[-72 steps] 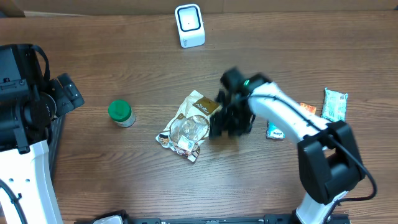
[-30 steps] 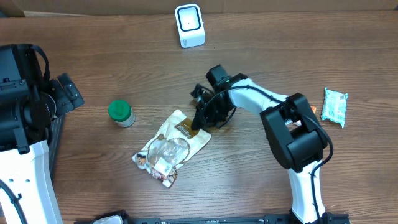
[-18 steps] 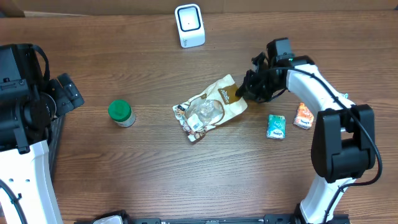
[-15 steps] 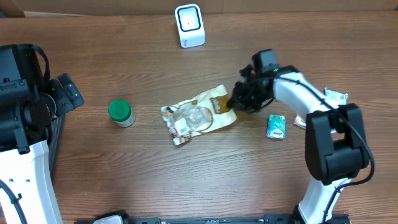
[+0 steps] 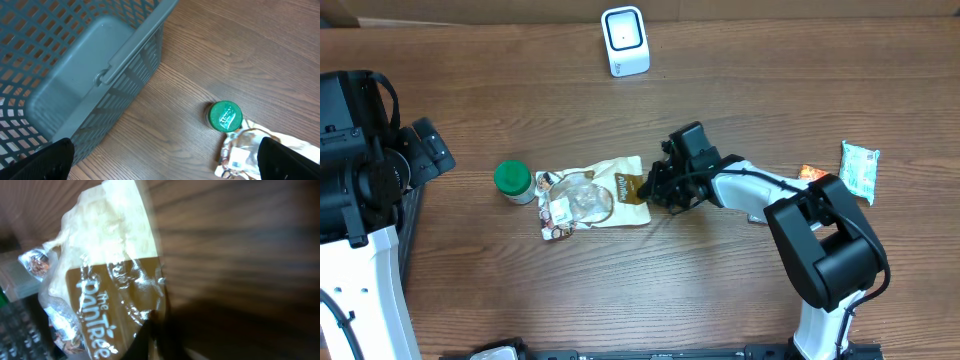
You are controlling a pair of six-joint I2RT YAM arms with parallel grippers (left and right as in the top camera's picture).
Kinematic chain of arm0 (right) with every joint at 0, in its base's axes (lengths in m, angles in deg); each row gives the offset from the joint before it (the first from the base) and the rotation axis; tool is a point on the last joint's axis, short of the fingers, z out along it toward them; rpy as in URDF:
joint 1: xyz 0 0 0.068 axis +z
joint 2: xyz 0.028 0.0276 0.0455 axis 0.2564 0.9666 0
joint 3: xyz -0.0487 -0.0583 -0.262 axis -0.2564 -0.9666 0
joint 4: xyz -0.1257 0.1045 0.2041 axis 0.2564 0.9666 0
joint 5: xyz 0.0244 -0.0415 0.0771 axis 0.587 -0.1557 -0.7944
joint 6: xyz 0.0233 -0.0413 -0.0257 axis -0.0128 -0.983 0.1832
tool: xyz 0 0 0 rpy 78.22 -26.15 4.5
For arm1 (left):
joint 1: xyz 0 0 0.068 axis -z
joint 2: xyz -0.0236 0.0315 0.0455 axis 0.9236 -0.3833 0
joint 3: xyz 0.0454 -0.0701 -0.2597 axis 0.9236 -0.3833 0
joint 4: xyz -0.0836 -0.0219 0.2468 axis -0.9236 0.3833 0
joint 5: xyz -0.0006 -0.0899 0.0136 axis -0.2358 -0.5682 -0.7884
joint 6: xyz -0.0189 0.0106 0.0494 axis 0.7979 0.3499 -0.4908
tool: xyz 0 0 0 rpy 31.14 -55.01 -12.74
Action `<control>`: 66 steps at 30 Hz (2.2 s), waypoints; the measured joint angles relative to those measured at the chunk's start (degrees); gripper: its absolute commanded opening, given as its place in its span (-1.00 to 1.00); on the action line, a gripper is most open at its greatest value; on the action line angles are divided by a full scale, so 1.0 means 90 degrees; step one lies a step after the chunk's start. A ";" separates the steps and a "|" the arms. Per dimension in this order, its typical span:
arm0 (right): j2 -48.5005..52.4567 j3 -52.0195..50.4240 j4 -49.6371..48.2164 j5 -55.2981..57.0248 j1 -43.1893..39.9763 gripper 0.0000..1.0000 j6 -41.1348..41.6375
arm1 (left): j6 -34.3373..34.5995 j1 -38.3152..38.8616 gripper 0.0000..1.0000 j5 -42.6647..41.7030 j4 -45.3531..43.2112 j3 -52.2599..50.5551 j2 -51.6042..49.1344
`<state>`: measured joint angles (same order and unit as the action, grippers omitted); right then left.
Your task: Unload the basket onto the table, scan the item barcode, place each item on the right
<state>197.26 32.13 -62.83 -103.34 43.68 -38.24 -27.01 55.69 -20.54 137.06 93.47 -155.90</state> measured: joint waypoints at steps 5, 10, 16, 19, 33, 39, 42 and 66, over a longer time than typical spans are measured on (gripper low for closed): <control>0.0000 -0.0010 -0.0389 -0.0406 0.0134 0.00 -0.0231 | 0.0000 0.0000 0.99 0.0000 0.0000 0.0000 0.0000; 0.0000 -0.0041 -0.0765 -0.1098 0.0129 0.28 -0.0969 | 0.0000 0.0000 0.99 0.0000 0.0000 0.0000 0.0000; 0.0002 -0.0044 -0.0835 -0.1644 0.0168 0.29 -0.1707 | 0.0000 0.0000 1.00 0.0000 0.0000 0.0000 0.0000; 0.0015 -0.0046 -0.0884 -0.1404 0.0427 -0.14 -0.1790 | 0.0000 0.0000 0.99 0.0000 0.0000 0.0000 0.0000; -0.0160 -0.0078 0.0163 -0.1010 -0.0238 -0.92 -0.2089 | 0.0000 0.0000 1.00 0.0000 0.0000 0.0000 0.0000; -0.1093 -0.0092 0.1345 -0.0257 -0.1001 -0.92 -0.2329 | 0.0000 0.0000 0.99 0.0000 0.0000 0.0000 0.0000; -0.1175 -0.0092 0.1615 -0.0151 -0.1666 -0.92 -0.2346 | 0.0000 0.0000 1.00 0.0000 0.0000 0.0000 0.0000; -0.0107 0.1974 0.4685 -0.0364 -0.2997 0.73 -0.6433 | 0.0000 0.0000 0.99 0.0000 -0.0002 0.0000 0.0000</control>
<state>196.30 49.90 -20.67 -106.62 16.70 -96.14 -27.01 55.69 -20.54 137.04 93.47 -155.90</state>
